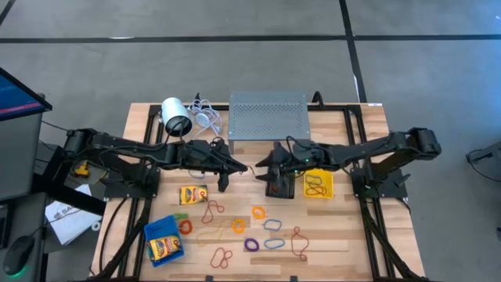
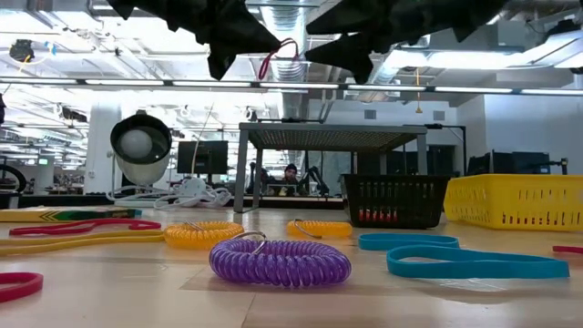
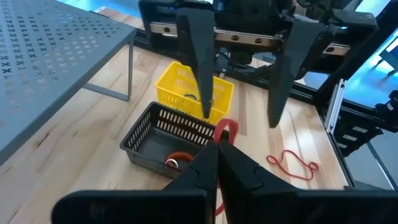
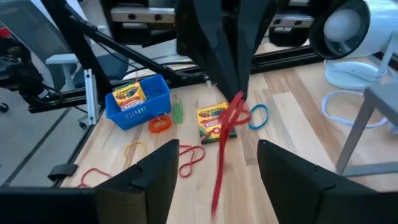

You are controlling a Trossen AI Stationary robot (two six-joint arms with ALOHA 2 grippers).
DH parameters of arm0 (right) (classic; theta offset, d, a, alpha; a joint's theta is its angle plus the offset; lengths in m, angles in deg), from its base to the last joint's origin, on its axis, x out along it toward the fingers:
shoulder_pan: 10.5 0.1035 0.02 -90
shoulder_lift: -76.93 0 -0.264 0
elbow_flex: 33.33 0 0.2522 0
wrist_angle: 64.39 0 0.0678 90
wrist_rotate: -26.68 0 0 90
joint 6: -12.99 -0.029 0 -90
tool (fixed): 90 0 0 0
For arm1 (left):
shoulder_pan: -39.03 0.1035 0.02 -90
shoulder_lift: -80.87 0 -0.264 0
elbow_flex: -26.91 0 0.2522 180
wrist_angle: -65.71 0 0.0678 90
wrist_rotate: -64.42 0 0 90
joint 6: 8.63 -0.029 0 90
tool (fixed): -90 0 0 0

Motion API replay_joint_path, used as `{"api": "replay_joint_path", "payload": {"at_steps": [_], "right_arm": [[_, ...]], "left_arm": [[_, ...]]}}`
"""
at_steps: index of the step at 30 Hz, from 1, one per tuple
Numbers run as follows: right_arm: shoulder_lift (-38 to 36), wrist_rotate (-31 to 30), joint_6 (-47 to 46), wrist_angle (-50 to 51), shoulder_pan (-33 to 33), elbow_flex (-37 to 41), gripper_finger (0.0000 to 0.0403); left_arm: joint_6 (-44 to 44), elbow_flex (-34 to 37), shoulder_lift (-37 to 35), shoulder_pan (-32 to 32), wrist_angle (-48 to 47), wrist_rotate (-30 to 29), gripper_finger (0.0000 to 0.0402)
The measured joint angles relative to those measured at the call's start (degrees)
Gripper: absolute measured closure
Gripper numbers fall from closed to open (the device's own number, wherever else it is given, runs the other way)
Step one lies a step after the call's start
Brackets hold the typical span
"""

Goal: Pick & Place Office Desk Supplies
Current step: Put the red rubber band into the yellow basket

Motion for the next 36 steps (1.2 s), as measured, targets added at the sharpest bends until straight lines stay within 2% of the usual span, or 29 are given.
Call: {"api": "replay_joint_path", "payload": {"at_steps": [9,12,15,19,21,30,36], "right_arm": [[4.47,0.00,1.16,-0.08,-0.01,-4.14,0.0218],[4.50,-0.02,1.42,0.04,-0.03,-4.63,0.0238],[4.39,0.01,1.62,-0.05,-0.20,-4.73,0.0282],[4.41,0.97,2.90,-0.03,-0.20,-4.70,0.0369],[4.41,1.92,3.32,0.08,-0.20,-4.70,0.0392],[4.29,1.66,1.98,1.69,-0.23,-4.68,0.0400],[1.57,1.41,1.96,4.68,-0.50,-4.64,0.0401]], "left_arm": [[-1.03,0.00,0.00,-0.05,-0.17,0.03,0.0401],[-1.36,0.00,0.00,-0.17,-0.12,0.46,0.0401],[-1.40,0.00,0.00,-0.17,-0.12,0.46,0.0401],[-1.55,0.00,0.00,-0.17,-0.14,0.48,0.0401],[-1.55,0.00,0.00,-0.17,-0.10,0.48,0.0401],[-1.55,0.00,0.00,-0.17,-0.12,0.47,0.0401],[-1.54,0.00,0.00,-0.17,-0.03,0.46,0.0399]]}}
